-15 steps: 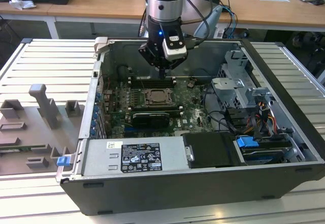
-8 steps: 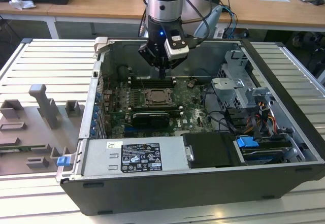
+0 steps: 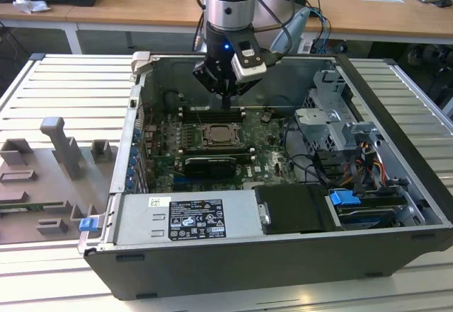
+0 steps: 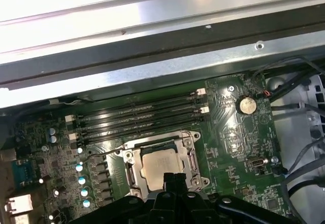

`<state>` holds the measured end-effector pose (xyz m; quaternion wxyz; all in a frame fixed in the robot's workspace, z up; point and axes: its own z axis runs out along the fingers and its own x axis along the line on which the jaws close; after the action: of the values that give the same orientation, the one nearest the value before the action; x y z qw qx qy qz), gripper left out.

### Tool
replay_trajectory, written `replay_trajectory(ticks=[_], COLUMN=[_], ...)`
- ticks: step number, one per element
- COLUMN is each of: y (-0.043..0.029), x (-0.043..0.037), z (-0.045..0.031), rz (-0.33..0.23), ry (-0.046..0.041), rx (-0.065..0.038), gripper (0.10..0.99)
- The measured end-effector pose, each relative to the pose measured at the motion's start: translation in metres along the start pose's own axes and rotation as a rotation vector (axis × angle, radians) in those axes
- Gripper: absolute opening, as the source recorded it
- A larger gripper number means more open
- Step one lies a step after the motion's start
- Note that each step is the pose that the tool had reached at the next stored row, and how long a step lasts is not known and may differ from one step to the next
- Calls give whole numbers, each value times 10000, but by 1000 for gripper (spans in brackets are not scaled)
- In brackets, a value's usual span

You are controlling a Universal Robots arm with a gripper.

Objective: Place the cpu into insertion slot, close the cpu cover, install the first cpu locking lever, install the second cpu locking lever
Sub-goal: 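Install the first cpu locking lever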

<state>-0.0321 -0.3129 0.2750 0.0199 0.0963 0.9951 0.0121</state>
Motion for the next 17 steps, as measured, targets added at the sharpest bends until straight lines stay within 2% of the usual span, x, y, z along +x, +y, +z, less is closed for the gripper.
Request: replay_trajectory(ticks=[5, 17], y=[0, 0], x=[1, 1], z=[0, 1], rz=[-434, -2957], ry=[12, 83], rx=[-17, -110], gripper=[106, 106])
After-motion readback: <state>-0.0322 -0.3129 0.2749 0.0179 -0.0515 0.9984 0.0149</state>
